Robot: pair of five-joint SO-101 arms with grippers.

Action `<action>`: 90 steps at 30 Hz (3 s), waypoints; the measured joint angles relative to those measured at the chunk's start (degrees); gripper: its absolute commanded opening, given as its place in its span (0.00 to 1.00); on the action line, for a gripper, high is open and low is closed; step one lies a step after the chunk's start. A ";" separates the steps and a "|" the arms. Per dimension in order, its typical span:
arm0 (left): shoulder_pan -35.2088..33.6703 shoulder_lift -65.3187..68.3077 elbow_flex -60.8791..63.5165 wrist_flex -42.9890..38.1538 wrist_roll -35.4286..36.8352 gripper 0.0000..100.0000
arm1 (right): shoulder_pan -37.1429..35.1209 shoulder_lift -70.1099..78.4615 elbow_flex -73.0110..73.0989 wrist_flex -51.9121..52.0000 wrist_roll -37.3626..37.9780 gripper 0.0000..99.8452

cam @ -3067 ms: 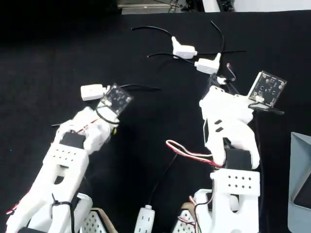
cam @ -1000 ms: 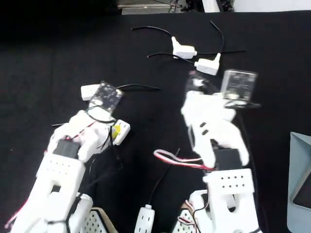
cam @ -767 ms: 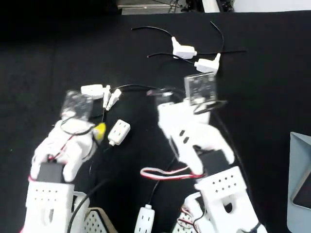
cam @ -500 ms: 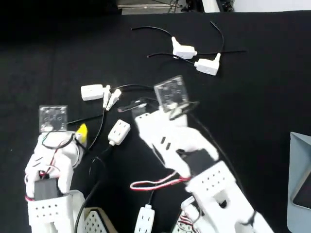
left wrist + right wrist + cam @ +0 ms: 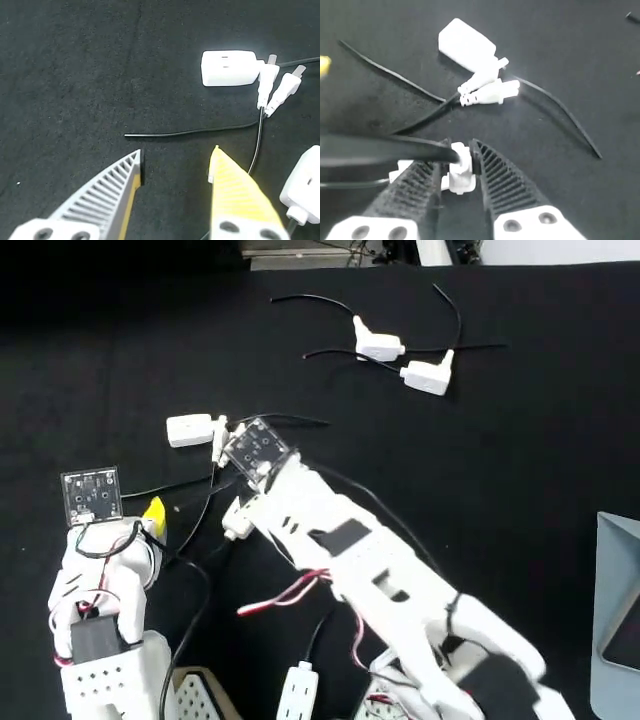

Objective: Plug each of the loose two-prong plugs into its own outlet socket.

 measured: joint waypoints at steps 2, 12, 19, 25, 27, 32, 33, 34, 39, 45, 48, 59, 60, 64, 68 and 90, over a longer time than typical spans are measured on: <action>0.00 -0.44 0.00 0.79 0.00 0.22 | 0.09 3.52 -1.76 -0.09 0.97 0.01; 0.00 -0.53 0.00 2.29 0.00 0.22 | -0.18 14.68 -8.97 -0.18 1.76 0.01; 0.00 -0.53 0.00 2.29 0.00 0.22 | -0.53 15.12 -9.32 -0.26 1.76 0.01; 0.00 -0.53 0.00 2.29 0.00 0.22 | -1.85 15.21 -9.32 -0.26 1.76 0.01; 0.00 -0.53 0.00 2.29 0.00 0.22 | -1.85 15.21 -9.32 -0.26 1.32 0.01; 0.00 -0.53 0.00 2.29 0.00 0.22 | -1.85 15.21 -9.32 -0.26 1.23 0.01; 0.00 -0.53 0.00 2.29 0.00 0.22 | -1.85 15.21 -9.32 -0.18 1.23 0.01; 0.00 -0.53 0.00 2.29 0.00 0.22 | -1.85 15.21 -9.32 0.53 1.14 0.01; 0.00 -0.53 0.00 2.29 0.00 0.22 | -0.88 15.21 -9.41 2.11 1.14 0.01; 0.00 -0.53 0.00 2.29 0.00 0.22 | -0.35 15.21 -9.41 2.20 1.14 0.01; 0.00 -0.53 0.00 2.29 0.00 0.22 | -0.26 15.21 -9.41 2.20 0.97 0.01; 0.00 -0.53 0.00 2.29 0.00 0.22 | 0.18 20.48 -11.52 -0.18 -7.47 0.01; 0.00 -0.53 0.00 2.29 0.00 0.22 | 0.26 20.48 -11.52 -0.18 -8.44 0.01; 0.00 -0.53 0.00 2.29 0.00 0.22 | 0.26 18.90 -10.29 -0.26 -11.34 0.01; 0.00 -0.53 0.00 2.29 0.00 0.22 | 0.35 16.79 -8.18 -1.23 -12.84 0.01; 0.00 -0.53 0.00 2.29 0.00 0.22 | 0.53 12.66 6.33 -21.01 -15.30 0.01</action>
